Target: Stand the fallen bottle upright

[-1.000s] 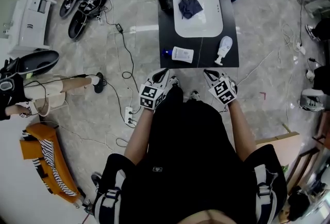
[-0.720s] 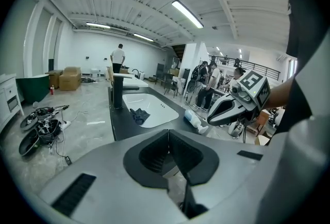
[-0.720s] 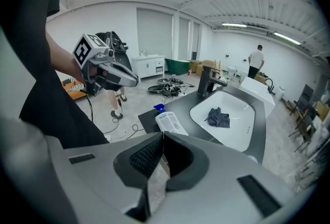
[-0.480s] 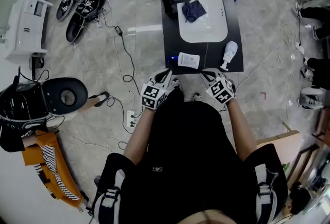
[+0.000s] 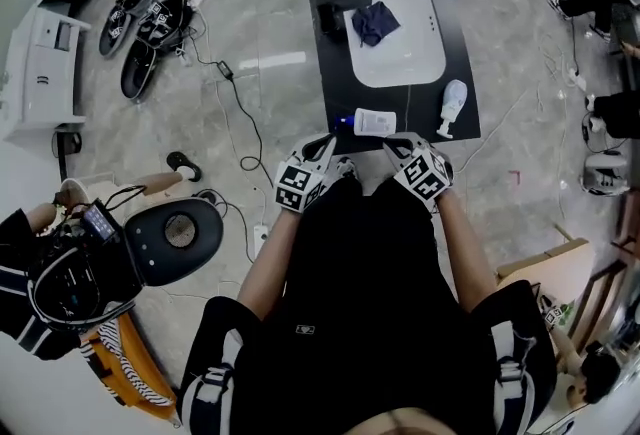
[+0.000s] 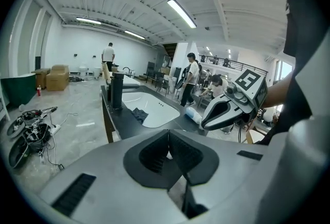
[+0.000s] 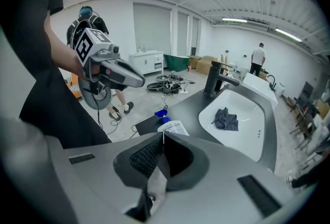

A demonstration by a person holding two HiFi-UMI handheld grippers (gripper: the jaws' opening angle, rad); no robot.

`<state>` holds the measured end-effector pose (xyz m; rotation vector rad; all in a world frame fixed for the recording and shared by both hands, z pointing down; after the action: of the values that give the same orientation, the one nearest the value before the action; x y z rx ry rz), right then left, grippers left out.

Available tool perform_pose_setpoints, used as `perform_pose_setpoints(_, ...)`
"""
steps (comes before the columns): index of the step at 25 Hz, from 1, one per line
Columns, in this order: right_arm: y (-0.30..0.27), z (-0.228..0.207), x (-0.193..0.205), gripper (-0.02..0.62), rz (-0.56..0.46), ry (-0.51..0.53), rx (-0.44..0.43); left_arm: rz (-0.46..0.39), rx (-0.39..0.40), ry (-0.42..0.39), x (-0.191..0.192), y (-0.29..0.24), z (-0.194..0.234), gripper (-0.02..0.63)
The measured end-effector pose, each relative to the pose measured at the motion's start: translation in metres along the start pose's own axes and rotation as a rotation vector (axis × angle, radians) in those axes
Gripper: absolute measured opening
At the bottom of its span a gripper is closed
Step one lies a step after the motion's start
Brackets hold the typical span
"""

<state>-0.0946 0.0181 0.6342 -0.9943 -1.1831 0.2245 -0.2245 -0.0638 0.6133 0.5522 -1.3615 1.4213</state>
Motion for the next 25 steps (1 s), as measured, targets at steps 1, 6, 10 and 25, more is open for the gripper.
perform_pose_setpoints(1, -0.002, 0.001, -0.001, 0.061, 0.001, 0.0, -0.001, 0.002, 0.008, -0.007, -0.001, 0.0, 0.001, 0.014)
perform_pose_setpoints(6, -0.019, -0.002, -0.001, 0.094, 0.015, 0.012, -0.018, -0.003, 0.023, -0.026, -0.006, -0.001, 0.005, 0.014)
perform_pose_setpoints(10, -0.036, 0.001, -0.008, 0.166, 0.04, 0.073, -0.057, -0.003, 0.012, -0.022, -0.006, -0.001, 0.013, 0.014)
perform_pose_setpoints(25, -0.087, -0.008, -0.002, 0.351, 0.188, 0.292, -0.101, -0.02, -0.051, 0.034, -0.002, 0.002, 0.02, 0.015)
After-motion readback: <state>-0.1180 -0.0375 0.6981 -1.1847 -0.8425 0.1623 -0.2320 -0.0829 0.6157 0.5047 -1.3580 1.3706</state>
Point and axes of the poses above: the fingertips, and each gripper's own axes: y backward along the fingers, z to its left, x out of its underside, the point moved 3 cm from there along y, backward along the fingers, and after that the axes turned 2 degrees about -z, right-handed, at the moved point
